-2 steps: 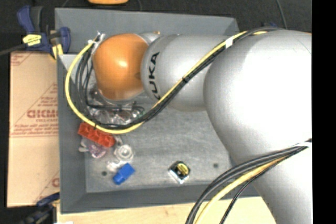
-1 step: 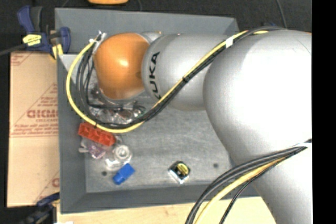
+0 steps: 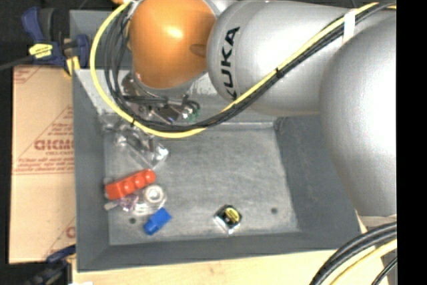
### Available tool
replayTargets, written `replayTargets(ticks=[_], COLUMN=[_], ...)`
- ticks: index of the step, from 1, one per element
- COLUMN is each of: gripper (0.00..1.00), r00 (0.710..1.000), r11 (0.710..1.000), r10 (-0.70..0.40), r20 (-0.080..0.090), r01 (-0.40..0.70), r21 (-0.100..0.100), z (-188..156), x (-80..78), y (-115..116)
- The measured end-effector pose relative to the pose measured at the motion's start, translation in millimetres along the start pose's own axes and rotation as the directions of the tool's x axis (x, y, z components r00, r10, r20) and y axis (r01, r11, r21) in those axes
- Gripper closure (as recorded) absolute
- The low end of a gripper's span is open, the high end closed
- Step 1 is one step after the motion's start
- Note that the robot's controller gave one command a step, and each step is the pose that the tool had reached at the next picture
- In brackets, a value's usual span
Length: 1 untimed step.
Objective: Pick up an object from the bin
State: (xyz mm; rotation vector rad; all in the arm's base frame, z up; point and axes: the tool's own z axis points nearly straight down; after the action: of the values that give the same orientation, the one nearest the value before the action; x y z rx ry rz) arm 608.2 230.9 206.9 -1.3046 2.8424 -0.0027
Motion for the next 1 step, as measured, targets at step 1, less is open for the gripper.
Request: replayTargets(ticks=[1], gripper=[0.00], r00=[1.000], r11=[1.000], r10=[0.002], r20=[-0.007], r01=[-0.002], r21=[-0.007], z=[5.5], x=[1.2], y=[1.9])
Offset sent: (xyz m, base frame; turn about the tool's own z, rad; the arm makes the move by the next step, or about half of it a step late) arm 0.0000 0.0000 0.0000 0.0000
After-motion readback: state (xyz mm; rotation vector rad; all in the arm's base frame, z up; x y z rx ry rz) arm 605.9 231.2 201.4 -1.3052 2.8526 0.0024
